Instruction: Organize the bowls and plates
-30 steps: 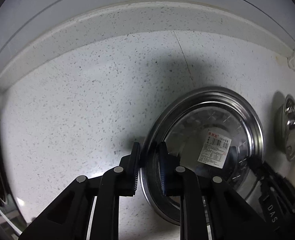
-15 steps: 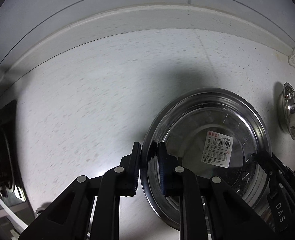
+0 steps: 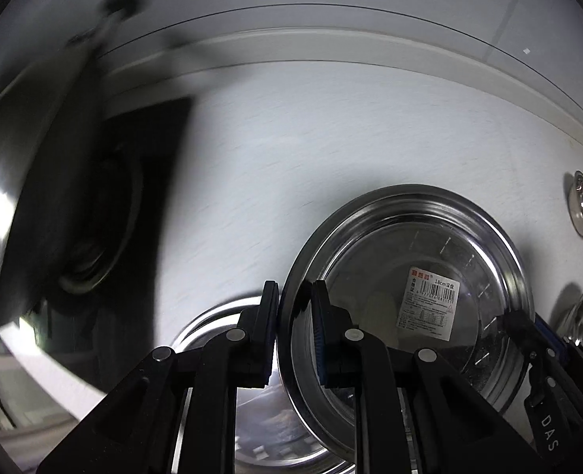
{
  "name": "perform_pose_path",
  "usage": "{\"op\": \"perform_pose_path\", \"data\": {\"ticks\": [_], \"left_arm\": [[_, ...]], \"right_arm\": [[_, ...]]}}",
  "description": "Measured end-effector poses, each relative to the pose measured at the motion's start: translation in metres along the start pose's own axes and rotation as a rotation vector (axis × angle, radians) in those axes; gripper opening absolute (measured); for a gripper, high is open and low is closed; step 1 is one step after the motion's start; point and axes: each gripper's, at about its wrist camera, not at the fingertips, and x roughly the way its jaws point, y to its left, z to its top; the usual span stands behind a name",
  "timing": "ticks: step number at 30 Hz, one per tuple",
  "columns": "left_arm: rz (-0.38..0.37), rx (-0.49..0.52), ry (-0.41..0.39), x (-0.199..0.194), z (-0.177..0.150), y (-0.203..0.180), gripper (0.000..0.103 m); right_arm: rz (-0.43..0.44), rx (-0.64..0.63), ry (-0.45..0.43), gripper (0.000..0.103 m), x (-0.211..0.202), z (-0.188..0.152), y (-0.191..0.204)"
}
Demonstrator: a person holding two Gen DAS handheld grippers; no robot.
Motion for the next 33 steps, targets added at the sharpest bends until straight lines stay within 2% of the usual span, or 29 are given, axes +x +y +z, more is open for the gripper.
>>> {"op": "perform_pose_path", "data": {"ticks": [4,6,8,13,19,22,25,27,28,31,33], "left_arm": [[0.032,-0.030,-0.024,-0.006,-0.029,0.036,0.013],[0.035,-0.044,-0.020,-0.010,-0.048,0.068,0.013],[0.038,-0.058,-0.005,-0.003,-0.063,0.083,0.012],[0.037,-0.054,0.052,0.028,-0.081,0.085,0.012],[0.044,-0.012,0.059,0.043,-0.091,0.075,0.013],[0.039,-0.006,0.072,0.044,-0.095,0.075,0.013],[0.028,-0.018,0.084,0.044,-0.093,0.076,0.015],[0.023,-0.022,0.088,0.042,-0.091,0.076,0.017],[0.016,-0.028,0.087,0.039,-0.089,0.075,0.019],[-0.006,-0.040,0.066,0.021,-0.088,0.070,0.026],[-0.036,-0.033,0.055,0.010,-0.082,0.061,0.032]], "right_arm": [[0.022,-0.062,0.028,0.011,0.000,-0.028,0.038],[0.032,-0.088,0.049,0.011,0.004,-0.043,0.054],[0.035,-0.108,0.068,0.011,0.013,-0.053,0.063],[0.001,-0.134,0.104,0.011,0.033,-0.076,0.074],[-0.020,-0.132,0.117,0.011,0.044,-0.084,0.075],[-0.001,-0.112,0.124,0.015,0.048,-0.083,0.077],[0.046,-0.081,0.144,0.033,0.049,-0.082,0.070],[0.083,-0.060,0.156,0.034,0.049,-0.082,0.066],[0.085,-0.059,0.154,0.035,0.048,-0.082,0.066],[0.094,-0.045,0.142,0.045,0.041,-0.078,0.061],[0.105,-0.034,0.121,0.046,0.032,-0.071,0.053]]}}
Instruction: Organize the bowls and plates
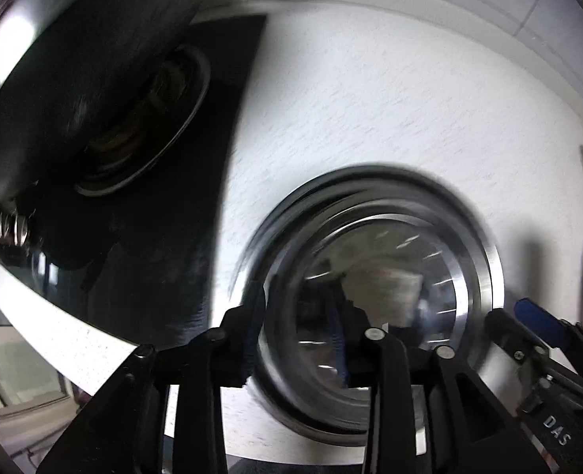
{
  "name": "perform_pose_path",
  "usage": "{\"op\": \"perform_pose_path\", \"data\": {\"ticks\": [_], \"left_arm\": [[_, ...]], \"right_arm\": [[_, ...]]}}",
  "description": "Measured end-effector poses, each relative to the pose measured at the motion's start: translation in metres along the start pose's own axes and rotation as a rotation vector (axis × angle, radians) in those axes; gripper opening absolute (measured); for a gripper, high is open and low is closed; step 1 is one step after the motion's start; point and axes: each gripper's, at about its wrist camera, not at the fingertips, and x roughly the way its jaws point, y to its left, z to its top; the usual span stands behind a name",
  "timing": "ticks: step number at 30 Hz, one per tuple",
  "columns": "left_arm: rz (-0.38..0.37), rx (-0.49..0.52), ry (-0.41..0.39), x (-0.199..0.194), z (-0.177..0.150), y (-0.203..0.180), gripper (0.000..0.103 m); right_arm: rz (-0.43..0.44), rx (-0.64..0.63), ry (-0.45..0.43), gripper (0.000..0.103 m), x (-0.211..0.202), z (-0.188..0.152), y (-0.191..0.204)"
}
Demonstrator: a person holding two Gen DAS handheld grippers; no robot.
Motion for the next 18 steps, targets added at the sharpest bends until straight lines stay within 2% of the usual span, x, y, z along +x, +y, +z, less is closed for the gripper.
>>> {"op": "perform_pose_path", "data": {"ticks": [5,7,13,18], "left_arm": [[-0.111,0.093,-0.057,-0.037,0.019,-0.058,0.065],[-0.150,0.145,-0.072,-0.047,0.025,-0.089,0.072],[-0.246,0.315,-0.065,-0.062,0.043,-0.194,0.077],[-0.279,0.452,-0.068,-0.063,0.048,-0.276,0.078]], "right_arm": [[-0.011,0.049,-0.100,0.047,-0.049,0.014,-0.041],[-0.021,0.094,-0.151,0.047,-0.076,0.017,-0.070],[-0.089,0.290,-0.294,0.056,-0.151,0.001,-0.179],[-0.245,0.460,-0.348,0.060,-0.192,-0.040,-0.278]]}}
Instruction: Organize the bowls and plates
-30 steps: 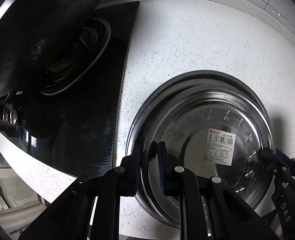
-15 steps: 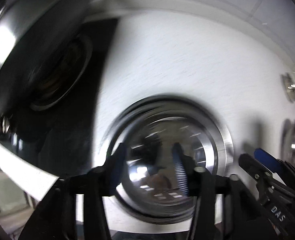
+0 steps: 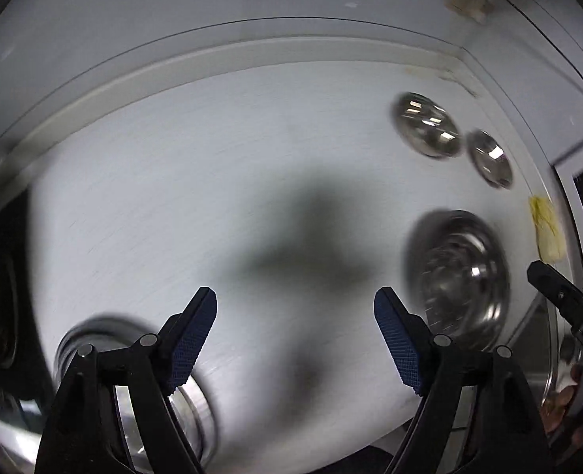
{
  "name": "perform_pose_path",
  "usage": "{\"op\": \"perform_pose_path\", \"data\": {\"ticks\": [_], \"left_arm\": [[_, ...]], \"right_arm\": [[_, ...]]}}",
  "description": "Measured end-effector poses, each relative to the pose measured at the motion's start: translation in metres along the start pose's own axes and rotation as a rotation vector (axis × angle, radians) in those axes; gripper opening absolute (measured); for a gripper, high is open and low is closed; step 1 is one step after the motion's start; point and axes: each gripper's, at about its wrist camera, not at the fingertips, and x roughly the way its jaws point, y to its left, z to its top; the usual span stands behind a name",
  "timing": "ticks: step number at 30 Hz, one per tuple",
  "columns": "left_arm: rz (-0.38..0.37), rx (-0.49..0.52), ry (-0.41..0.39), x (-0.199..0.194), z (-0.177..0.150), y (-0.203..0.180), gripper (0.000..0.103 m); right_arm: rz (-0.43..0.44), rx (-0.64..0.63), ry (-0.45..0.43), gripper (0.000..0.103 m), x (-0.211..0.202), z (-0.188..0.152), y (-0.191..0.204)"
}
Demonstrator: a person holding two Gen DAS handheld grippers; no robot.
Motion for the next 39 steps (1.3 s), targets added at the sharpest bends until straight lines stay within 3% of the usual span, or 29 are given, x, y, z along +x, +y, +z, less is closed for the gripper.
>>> {"op": "perform_pose_path", "data": {"ticks": [4,9,23,24,25,26,27,29,30,31,34,39], "left_arm": [[-0.020,0.110,0.052,0.040,0.018,-0.050,0.079],[-0.017,0.197,0.133,0.084,0.022,-0.104,0.079],[0.058,0.147,0.266,0.140,0.010,-0.121,0.078],[0.053,0.134,0.278,0.149,0.012,-0.124,0.077],[0.035,0.112,0.295,0.152,0.012,-0.121,0.077],[0.014,0.084,0.316,0.157,0.011,-0.119,0.071],[0.004,0.065,0.328,0.159,0.011,-0.117,0.067],[0.009,0.075,0.307,0.154,0.011,-0.118,0.051],[0.010,0.086,0.305,0.153,0.012,-0.119,0.030],[0.010,0.093,0.311,0.153,0.012,-0.119,0.019],[-0.024,0.071,0.327,0.152,0.013,-0.114,0.016],[-0.017,0.130,0.299,0.130,-0.001,-0.115,0.016]], "right_arm": [[-0.093,0.087,0.041,0.061,0.012,-0.007,-0.065],[-0.088,0.180,0.123,0.061,0.041,-0.025,-0.115],[0.025,0.186,0.232,0.059,0.099,-0.030,-0.119],[0.033,0.180,0.233,0.056,0.101,-0.031,-0.116],[0.038,0.174,0.236,0.037,0.101,-0.032,-0.114],[0.038,0.166,0.242,0.022,0.103,-0.033,-0.112],[0.041,0.158,0.249,0.018,0.105,-0.034,-0.109],[0.028,0.134,0.252,0.010,0.104,-0.035,-0.102],[0.019,0.125,0.252,0.010,0.104,-0.036,-0.099],[0.009,0.120,0.254,0.010,0.105,-0.036,-0.097],[0.001,0.135,0.261,0.010,0.105,-0.037,-0.097],[-0.031,0.110,0.262,0.010,0.101,-0.033,-0.085]]}}
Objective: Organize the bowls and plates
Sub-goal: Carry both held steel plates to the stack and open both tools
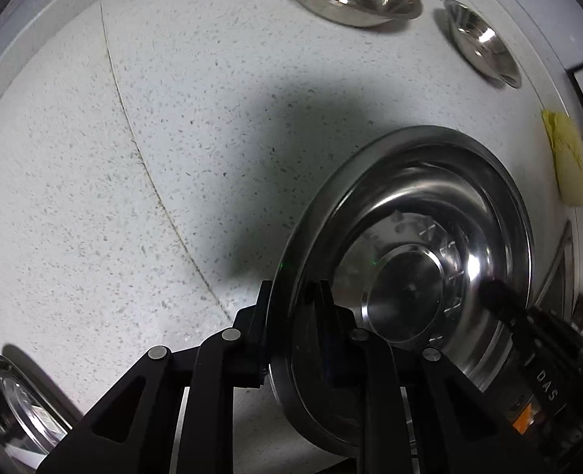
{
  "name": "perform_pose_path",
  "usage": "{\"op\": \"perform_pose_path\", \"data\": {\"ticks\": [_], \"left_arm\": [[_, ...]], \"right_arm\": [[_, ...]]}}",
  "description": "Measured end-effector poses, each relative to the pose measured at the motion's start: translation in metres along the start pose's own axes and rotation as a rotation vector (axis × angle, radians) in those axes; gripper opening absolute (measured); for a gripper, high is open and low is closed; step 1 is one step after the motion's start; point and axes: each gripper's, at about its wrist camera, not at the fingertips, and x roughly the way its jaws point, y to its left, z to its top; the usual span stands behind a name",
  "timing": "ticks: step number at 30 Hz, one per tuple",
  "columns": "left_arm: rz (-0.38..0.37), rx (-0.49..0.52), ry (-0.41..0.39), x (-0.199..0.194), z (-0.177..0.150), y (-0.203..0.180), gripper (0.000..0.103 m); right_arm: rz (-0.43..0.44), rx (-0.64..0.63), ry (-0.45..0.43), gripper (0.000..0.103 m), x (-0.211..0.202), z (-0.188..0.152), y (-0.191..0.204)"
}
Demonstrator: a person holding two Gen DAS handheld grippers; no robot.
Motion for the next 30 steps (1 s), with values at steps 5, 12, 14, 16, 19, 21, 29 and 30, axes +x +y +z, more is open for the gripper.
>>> {"op": "perform_pose_path", "data": {"ticks": [5,12,14,16,19,21,29,30], "left_arm": [[0.001,-0.002,-0.057,-0.033,-0.009,0.013,0.016],[0.024,-0.114,-0.144,-0.082,-0.029,0.090,0.016],[0.041,-0.165,-0.165,-0.095,-0.038,0.117,0.016],[0.057,-0.225,-0.179,-0.106,-0.044,0.151,0.016],[0.078,-0.296,-0.191,-0.116,-0.056,0.196,0.017],[0.090,-0.350,-0.194,-0.121,-0.063,0.226,0.018],[0.120,-0.507,-0.184,-0.118,-0.080,0.317,0.021],[0.118,-0.521,-0.179,-0.113,-0.079,0.323,0.021]], "right_arm": [[-0.008,-0.052,-0.022,0.011,-0.019,-0.001,0.023],[0.044,-0.211,-0.049,0.011,-0.031,0.012,0.106],[0.069,-0.254,-0.048,0.011,-0.028,0.017,0.132],[0.097,-0.311,-0.042,0.011,-0.022,0.022,0.167],[0.137,-0.392,-0.034,0.011,-0.016,0.025,0.212],[0.162,-0.440,-0.023,0.011,-0.010,0.028,0.243],[0.185,-0.563,0.021,0.011,0.029,0.040,0.330],[0.182,-0.574,0.034,0.011,0.038,0.042,0.338]]}}
